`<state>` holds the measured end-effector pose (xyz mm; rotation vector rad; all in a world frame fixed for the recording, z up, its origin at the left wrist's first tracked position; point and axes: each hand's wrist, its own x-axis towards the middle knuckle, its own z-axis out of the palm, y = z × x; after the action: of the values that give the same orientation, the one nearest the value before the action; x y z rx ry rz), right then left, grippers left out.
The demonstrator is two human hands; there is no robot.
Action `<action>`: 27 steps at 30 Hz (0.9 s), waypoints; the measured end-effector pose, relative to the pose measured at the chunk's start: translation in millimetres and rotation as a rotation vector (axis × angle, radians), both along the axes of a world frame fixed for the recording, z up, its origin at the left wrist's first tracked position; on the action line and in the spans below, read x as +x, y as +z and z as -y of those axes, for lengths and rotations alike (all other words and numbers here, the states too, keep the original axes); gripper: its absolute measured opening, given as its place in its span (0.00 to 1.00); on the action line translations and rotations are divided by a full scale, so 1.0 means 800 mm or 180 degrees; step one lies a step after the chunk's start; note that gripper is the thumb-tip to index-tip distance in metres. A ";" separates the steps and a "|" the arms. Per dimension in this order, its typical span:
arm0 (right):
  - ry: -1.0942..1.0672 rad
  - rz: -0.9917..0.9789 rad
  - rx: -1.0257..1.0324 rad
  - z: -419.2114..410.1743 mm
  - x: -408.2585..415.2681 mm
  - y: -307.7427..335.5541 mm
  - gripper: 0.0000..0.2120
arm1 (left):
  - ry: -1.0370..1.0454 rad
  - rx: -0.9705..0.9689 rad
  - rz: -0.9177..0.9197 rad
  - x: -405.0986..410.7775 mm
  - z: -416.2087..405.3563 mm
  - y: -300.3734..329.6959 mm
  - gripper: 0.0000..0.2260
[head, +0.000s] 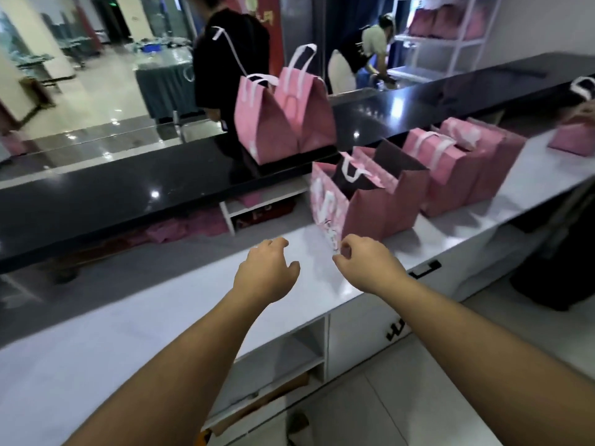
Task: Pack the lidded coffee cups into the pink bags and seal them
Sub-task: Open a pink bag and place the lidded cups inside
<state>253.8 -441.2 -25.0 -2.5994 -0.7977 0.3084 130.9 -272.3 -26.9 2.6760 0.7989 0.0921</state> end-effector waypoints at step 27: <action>-0.0282 0.0695 -0.0429 -0.128 0.381 -0.004 0.21 | 0.0121 -0.0674 -0.0073 0.428 -0.120 -0.027 0.22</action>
<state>558.4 -338.4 -27.8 -2.8205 -0.7528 0.0541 473.1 -176.6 -48.7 2.4673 0.8184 -0.0133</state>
